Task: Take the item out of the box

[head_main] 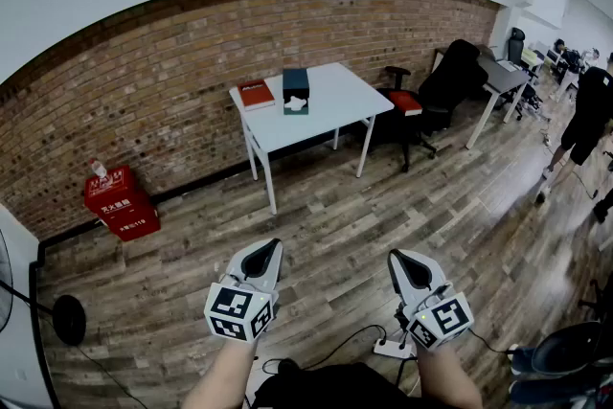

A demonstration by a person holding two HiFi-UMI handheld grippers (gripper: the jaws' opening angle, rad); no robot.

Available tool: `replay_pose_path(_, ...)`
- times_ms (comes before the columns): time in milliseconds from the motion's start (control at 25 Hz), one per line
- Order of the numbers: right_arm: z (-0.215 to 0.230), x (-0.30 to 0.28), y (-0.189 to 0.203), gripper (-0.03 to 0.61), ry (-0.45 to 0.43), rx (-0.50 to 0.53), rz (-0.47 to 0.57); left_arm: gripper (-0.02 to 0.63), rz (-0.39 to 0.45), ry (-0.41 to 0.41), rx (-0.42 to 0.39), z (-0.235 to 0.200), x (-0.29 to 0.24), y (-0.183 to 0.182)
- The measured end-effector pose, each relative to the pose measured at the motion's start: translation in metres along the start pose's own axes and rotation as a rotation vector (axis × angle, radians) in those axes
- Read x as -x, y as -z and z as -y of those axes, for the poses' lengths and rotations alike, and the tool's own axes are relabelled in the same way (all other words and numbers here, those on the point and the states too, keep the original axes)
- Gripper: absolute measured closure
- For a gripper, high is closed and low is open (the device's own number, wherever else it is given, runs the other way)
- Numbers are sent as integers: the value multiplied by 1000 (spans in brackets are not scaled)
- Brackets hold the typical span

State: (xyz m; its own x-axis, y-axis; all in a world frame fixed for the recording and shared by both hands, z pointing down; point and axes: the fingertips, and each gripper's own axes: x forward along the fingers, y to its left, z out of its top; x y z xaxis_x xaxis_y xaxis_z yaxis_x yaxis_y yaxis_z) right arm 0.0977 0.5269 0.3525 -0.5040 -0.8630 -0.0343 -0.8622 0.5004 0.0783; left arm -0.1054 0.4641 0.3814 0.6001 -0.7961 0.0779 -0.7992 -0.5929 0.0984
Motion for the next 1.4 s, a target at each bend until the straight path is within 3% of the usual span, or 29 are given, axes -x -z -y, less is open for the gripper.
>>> replay_pose_path(480, -6, -5, 18, 580, -8, -97, -40, 607, -24, -25, 29, -10, 23, 11)
replay_pose_path(600, -24, -12, 21, 578, -57, -137, -47, 607, -25, -41, 52, -23, 34, 15)
replay_pose_path(800, -71, -30, 18, 578, -157, -110, -55, 607, -36, -46, 78, -47, 54, 27)
replay_pose_path(1080, -121, -50, 44, 578, -197, -145, -124, 607, -94, -39, 133, -70, 81, 65)
replay_pose_path(1400, -115, -81, 55, 578, -185, -187, -147, 607, -100, -16, 142, -88, 68, 66)
